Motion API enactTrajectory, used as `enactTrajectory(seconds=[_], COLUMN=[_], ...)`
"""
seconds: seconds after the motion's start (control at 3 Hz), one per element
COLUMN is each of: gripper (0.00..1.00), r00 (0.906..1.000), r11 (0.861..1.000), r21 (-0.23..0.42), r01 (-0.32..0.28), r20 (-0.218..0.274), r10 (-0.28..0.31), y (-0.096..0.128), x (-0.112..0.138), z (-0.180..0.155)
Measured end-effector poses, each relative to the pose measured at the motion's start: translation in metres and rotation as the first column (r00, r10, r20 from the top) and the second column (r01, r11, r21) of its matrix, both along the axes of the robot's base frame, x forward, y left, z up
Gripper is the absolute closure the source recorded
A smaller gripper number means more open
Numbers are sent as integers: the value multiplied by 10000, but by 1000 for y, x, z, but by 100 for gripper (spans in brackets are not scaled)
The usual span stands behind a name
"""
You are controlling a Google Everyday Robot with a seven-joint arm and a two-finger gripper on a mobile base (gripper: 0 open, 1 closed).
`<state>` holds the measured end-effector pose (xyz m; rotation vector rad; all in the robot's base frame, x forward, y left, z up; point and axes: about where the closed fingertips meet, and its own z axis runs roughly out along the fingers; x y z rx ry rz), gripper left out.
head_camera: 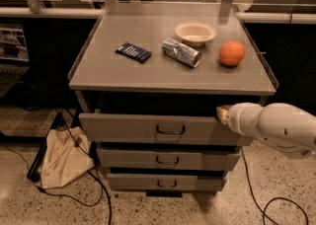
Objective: Open top drawer
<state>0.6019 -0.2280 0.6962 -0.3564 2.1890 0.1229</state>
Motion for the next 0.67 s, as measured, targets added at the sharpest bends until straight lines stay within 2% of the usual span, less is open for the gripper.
enactTrajectory(seconds=[0.33, 0.67], gripper=[100, 100], r00=[9945, 9945], r11=[9999, 9999], r21=[134, 134], r01=[110, 108], r20=[-1040, -1040], r10=[-95, -94], y=[-24, -24], x=[-37, -37], z=[1, 1])
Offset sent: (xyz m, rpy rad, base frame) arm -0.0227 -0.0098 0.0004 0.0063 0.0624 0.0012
